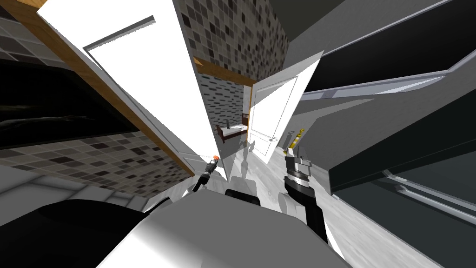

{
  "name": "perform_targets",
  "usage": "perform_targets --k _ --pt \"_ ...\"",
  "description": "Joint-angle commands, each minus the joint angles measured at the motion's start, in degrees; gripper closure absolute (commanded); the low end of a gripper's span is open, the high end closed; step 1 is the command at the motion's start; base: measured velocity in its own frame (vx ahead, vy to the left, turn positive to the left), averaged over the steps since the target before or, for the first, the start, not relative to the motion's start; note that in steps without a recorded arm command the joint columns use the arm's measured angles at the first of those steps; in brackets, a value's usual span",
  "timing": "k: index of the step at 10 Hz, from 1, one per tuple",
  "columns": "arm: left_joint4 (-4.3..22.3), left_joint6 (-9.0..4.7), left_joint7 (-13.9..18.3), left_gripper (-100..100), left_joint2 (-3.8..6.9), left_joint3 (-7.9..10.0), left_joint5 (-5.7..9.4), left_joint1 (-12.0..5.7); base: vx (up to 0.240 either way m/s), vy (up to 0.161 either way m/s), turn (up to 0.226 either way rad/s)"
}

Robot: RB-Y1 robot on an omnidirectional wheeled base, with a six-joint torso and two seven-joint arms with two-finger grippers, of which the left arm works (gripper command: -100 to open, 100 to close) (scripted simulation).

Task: Pull the door open

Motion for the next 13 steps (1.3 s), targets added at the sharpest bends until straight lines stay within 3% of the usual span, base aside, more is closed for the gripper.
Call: perform_targets --k 1,2,4,12,13 --pt "-0.11 -0.24 0.02 100 0.00 0.05 0.03 -0.03 -0.013 0.000 0.005" --pt "-0.11 -0.24 0.02 100 0.00 0.05 0.03 -0.03 -0.005 0.000 0.002" --pt "0.08 -1.62 1.63 100 1.25 -1.41 -0.74 0.98 -0.119 0.054 -0.107" --pt "0.14 -8.20 8.03 100 6.39 -6.81 -3.60 4.39 -0.187 0.069 -0.103" --pt "0.36 -7.45 7.48 100 5.86 -6.56 -3.45 4.25 -0.087 0.038 -0.026"
